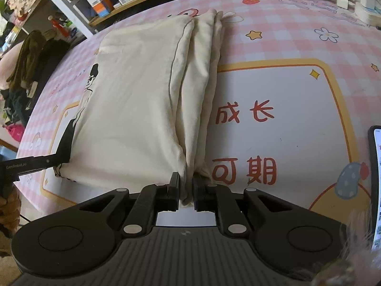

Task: Fold clothes
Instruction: 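Open both grippers and release the lengthwise-folded T-shirt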

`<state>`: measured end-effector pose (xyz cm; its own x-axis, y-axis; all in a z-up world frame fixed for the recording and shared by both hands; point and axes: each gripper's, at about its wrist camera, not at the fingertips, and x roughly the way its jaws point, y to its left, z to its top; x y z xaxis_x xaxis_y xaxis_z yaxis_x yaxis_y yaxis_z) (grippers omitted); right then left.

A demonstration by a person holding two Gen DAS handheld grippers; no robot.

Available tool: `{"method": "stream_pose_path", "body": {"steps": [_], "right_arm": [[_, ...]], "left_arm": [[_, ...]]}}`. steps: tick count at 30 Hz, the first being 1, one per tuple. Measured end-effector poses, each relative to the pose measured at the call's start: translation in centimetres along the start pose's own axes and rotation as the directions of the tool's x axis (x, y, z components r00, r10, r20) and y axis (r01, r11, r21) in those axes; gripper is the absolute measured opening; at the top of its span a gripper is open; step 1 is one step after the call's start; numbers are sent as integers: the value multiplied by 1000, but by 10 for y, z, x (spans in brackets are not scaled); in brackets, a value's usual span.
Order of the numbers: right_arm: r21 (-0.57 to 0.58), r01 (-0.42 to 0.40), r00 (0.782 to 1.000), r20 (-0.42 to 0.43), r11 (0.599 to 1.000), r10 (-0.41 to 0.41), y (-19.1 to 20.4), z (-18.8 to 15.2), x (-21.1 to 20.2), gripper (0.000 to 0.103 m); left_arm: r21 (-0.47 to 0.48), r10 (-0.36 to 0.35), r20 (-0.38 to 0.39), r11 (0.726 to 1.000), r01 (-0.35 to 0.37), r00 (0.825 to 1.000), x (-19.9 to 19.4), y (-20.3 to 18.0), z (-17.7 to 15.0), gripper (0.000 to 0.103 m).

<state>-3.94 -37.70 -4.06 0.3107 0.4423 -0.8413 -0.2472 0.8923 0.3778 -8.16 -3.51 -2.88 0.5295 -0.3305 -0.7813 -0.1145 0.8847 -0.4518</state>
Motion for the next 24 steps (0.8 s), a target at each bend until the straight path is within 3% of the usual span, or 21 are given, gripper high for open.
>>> {"method": "stream_pose_path", "body": {"steps": [1,4,5,6,8,10,17,24], "right_arm": [[1,-4,1000,-3,1000,4,-2,1,0,10],[4,-11,1000,-9,1000,11,-6,4,-1,11],[4,-11,1000,-8,1000,11,-6,5,-2,17],[1,-10,1000,-3,1000,10,-7,5,-4,21],[-3,-7,1000,21,1000,7,-6,7,-9,41],[-6,-3,999,52,1000,4,-5,10,-16,44],[-51,25,996,88,998,-20,6,15,-19,44],[-104,150,988,56,983,-145,18,7,0,44]], "left_arm": [[7,6,-1,1000,-6,1000,0,-2,0,14],[62,32,-4,998,-32,999,-3,-10,4,17],[82,43,3,996,-43,999,-5,-12,6,18],[96,52,12,994,-53,999,-8,-13,8,25],[104,59,48,993,-64,997,-14,-12,18,41],[108,54,89,992,-64,995,-21,-9,29,55],[141,29,151,989,-50,988,-1,2,84,62],[127,29,171,991,-52,985,37,14,124,68]]}}
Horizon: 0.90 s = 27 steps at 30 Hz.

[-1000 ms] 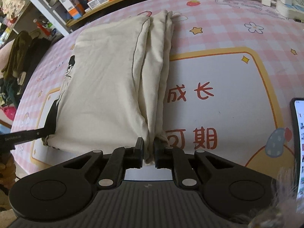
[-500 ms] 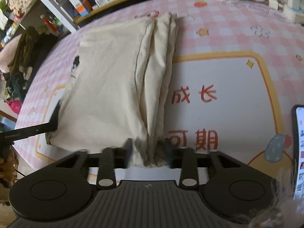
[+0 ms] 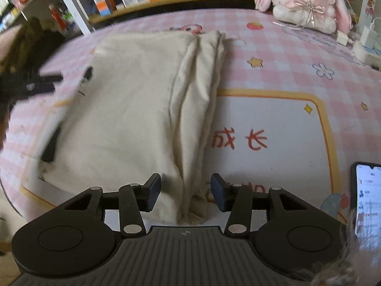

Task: Fold clothes
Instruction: 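Open both grippers and release the lengthwise-folded T-shirt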

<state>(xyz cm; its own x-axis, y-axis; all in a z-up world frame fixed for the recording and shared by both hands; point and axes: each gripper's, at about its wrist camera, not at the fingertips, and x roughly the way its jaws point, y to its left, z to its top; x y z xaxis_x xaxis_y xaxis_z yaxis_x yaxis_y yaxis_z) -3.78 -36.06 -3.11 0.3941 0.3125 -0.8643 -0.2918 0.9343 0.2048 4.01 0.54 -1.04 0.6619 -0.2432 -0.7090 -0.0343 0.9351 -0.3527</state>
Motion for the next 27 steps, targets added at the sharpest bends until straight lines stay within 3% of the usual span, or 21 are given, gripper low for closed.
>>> {"method": "stream_pose_path", "body": {"steps": [12,20,27], "right_arm": [[-57,83,997,11,995,-83,15,-12,7,44],[-32,109,994,12,994,-109,19,-11,8,45],[-18,121,993,12,993,-120,20,-11,9,45]], "left_arm": [[-95,-115,-5,989,114,993,49,33,26,68],[-208,-231,23,951,231,973,73,50,36,64],[-273,-278,42,921,279,960,97,54,51,63]]}}
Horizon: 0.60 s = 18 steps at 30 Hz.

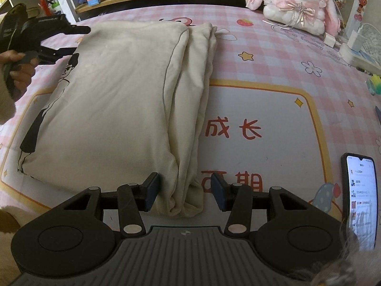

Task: Fold clothes
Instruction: 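Open both grippers and release the lengthwise-folded T-shirt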

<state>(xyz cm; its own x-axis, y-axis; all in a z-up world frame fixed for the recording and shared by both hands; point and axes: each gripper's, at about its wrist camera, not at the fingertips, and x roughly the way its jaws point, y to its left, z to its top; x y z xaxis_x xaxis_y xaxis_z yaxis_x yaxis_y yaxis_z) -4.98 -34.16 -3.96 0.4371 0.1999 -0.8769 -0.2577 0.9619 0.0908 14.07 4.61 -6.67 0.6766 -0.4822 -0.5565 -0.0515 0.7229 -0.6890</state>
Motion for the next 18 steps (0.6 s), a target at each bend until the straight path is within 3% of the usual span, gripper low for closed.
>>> {"method": "stream_pose_path", "body": {"steps": [2,3,4,6,8,10,11,12,14,16,18], "right_arm": [[1,2,1000,-3,1000,-2,0,1,0,45],[1,2,1000,-5,1000,-2,0,1,0,45],[1,3,1000,-6,1000,-3,0,1,0,45],[1,3,1000,-5,1000,-3,0,1,0,45],[0,2,1000,-3,1000,-2,0,1,0,45],[-1,1,1000,-1,1000,-1,-1,0,0,45],[-2,1,1000,1,1000,-1,-1,0,0,45],[-3,1,1000,3,1000,-1,-1,-1,0,45],[-4,1,1000,4,1000,-1,-1,-1,0,45],[-9,0,1000,0,1000,0,-1,0,1,45],[-14,-4,1000,-1,1000,4,-1,0,1,45]], "left_arm": [[-42,-17,12,999,18,1000,5,4,5,63],[-59,-23,18,998,24,1000,6,5,6,56],[-69,-24,26,997,25,999,7,5,7,30],[-28,-15,66,999,17,998,2,-4,6,11],[140,-100,139,987,80,985,-14,-30,-3,9],[329,-214,180,933,146,960,-32,-59,-13,9],[387,-233,170,909,153,958,-34,-67,-15,11],[392,-192,162,913,115,968,-30,-67,-14,12],[325,-23,144,945,-25,989,-12,-54,-6,12],[241,169,95,952,-188,981,9,-35,6,21],[227,208,78,949,-221,975,12,-29,11,30]]}}
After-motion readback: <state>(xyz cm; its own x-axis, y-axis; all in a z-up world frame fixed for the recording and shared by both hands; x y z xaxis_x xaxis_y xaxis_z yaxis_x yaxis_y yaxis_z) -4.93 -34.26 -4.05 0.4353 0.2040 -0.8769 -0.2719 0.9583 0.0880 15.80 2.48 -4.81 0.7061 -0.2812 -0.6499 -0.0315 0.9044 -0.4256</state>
